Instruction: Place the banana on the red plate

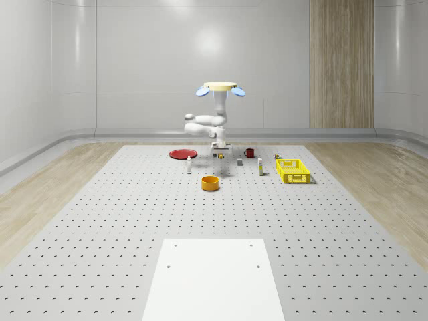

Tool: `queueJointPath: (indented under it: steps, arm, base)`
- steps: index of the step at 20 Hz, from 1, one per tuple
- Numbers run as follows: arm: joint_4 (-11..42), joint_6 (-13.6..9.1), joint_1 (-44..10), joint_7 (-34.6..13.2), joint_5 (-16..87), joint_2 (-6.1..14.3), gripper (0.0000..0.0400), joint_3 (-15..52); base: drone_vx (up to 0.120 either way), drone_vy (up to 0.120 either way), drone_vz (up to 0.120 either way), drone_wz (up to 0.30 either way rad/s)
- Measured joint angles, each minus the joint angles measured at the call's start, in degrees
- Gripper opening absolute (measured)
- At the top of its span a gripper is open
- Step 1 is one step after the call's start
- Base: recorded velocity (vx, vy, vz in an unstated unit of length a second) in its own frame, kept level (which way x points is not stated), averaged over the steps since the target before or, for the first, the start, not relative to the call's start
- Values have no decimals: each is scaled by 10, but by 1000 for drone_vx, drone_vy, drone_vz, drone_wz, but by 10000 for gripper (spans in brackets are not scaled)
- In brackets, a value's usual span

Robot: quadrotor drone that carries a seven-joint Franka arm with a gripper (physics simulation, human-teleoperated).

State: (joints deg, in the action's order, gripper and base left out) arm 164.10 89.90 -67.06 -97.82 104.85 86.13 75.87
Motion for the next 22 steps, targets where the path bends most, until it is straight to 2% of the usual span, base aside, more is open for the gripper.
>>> queueJointPath:
  steps: [2,8,22]
  arm:
    - [0,1,0,0,-1,1,193,0]
    - [0,6,-4,37,-3,6,193,2]
    - [-1,23,-9,243,-9,24,193,4]
  base:
    - [0,0,120,0]
    - [0,0,7,-300]
    - [0,0,0,-300]
